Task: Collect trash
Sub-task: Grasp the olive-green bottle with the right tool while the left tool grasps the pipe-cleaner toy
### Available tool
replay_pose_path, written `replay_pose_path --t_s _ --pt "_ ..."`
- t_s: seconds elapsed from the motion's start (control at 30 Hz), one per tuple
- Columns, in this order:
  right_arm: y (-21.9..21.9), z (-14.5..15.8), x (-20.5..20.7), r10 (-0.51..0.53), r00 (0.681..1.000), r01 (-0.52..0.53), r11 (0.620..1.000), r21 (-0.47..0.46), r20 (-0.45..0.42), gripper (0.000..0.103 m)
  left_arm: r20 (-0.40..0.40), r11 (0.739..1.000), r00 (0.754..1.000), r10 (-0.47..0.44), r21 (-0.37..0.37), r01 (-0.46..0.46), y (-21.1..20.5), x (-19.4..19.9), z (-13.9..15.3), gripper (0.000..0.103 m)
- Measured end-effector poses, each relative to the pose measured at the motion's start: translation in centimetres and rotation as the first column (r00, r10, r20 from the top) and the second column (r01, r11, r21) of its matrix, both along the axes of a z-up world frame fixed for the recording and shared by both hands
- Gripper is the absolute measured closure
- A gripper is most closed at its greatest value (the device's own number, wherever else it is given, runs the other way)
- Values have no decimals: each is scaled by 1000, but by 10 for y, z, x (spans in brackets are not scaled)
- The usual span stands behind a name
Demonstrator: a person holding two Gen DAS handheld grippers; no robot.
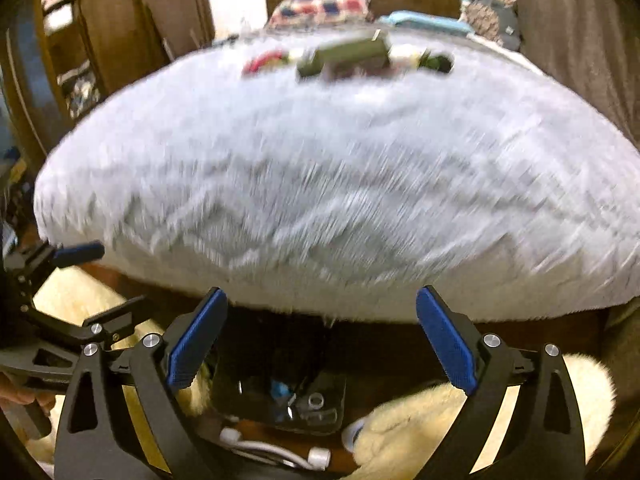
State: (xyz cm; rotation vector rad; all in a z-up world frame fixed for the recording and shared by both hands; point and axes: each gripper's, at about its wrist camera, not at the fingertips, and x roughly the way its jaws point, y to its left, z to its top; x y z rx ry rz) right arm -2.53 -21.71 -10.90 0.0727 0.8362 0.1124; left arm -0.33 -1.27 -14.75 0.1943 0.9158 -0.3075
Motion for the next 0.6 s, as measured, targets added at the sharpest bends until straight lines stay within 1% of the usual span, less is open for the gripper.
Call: replay_pose_path --t_s 0.03,0.1,0.23,0.33,0.4,0.43,0.47,0.53,0.6 --pt "-10 12 3 -21 999 21 1000 8 32 7 9 1000 1000 1 4 -1 1 0 3 9" --pt "-19 23 10 -50 996 50 999 9 69 5 32 1000 999 4 12 -4 3 8 11 9" --pt "-34 37 34 -93 988 96 995 -24 121 5 91 1000 996 18 14 -19 2 28 26 9" --pt "-46 42 67 -104 987 106 994 -3 123 5 134 1000 991 25 -13 -24 1 49 43 9" --pt "-51 41 83 -105 987 103 994 23 119 5 151 999 988 31 -24 -27 2 60 45 9" --pt "-49 39 90 -101 988 97 995 36 118 5 154 999 987 37 -27 -33 1 68 48 9" --pt "-50 39 105 -88 989 83 995 53 117 5 155 999 987 45 -36 -40 1 80 50 9" --pt "-42 37 116 -80 991 74 996 55 112 5 150 998 987 57 -48 -50 1 96 50 9" --pt "-38 36 138 -60 992 54 997 60 110 5 146 996 986 76 -54 -69 3 114 51 9"
